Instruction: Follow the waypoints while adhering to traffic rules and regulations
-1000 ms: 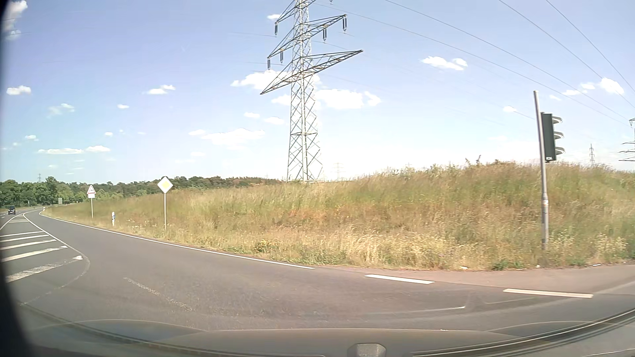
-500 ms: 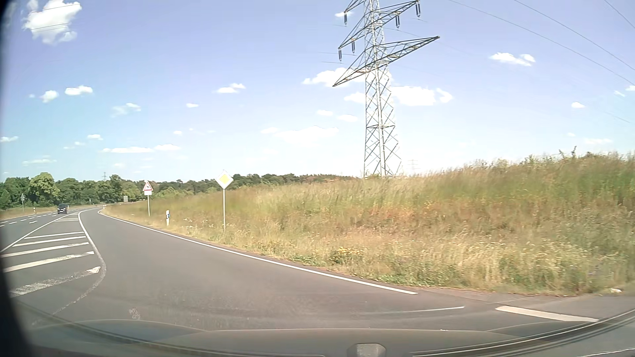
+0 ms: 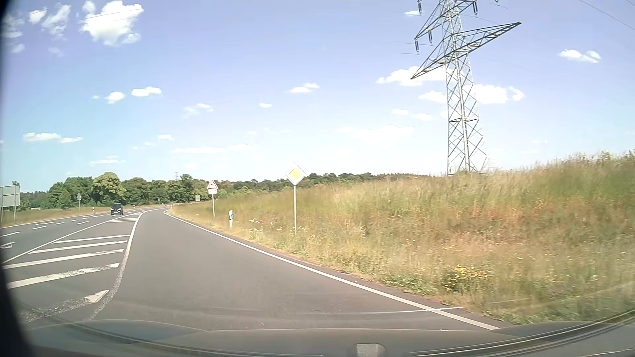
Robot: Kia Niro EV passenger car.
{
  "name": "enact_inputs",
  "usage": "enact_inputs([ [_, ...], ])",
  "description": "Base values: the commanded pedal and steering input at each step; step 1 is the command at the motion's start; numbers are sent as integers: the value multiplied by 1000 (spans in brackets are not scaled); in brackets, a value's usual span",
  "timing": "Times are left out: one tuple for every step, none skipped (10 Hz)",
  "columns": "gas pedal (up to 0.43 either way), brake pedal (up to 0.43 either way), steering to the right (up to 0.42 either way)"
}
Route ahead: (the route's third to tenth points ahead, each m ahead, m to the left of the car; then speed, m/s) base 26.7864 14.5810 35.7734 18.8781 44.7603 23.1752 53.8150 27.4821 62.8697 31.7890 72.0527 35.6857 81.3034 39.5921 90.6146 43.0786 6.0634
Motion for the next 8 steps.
enact_inputs([
  [79,30,-275],
  [79,30,-268],
  [98,30,-260],
  [118,30,-251],
  [130,30,-243],
  [138,37,-232],
  [138,30,-217],
  [150,30,-203],
])
